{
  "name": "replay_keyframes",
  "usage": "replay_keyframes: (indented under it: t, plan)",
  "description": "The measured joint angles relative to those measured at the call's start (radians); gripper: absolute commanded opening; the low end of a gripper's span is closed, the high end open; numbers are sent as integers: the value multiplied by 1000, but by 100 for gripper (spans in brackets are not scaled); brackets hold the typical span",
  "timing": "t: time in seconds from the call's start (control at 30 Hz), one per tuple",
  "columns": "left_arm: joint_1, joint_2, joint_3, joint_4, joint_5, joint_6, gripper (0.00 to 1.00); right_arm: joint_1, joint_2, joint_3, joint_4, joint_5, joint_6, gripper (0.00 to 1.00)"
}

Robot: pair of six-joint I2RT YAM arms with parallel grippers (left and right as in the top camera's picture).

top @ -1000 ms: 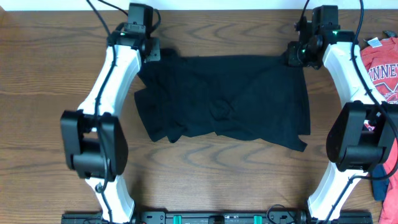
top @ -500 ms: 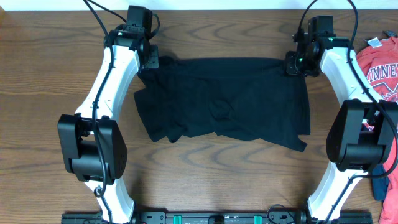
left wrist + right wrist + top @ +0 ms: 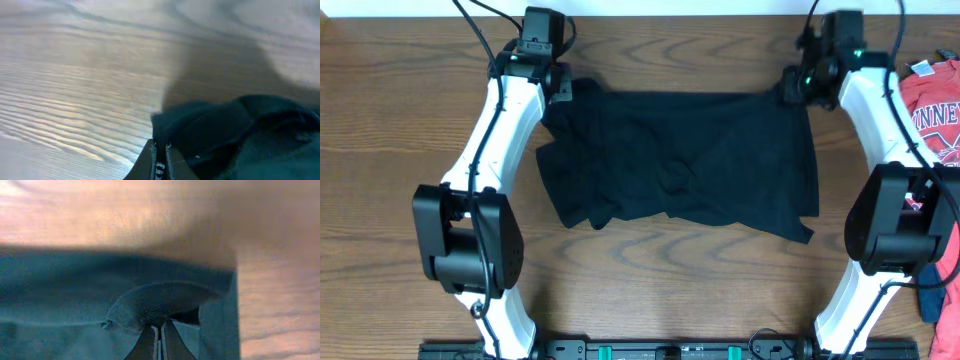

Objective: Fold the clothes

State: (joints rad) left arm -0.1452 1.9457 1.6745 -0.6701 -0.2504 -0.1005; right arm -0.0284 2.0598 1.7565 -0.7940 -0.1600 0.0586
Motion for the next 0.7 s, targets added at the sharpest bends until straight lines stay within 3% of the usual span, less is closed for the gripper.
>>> replay_keyframes:
  t: [0.13,0.3,0.7]
  plan:
    - [0,-99,0,24,-27,0,6,0,-27,124,-57,0,-4,1]
    - [-1,-353,5,11,-44,12,6,1,-118,268,-190,31,-10,1]
    - [-103,-935,14,-37,-52,218,6,13,-440,375,-354,110,-19,1]
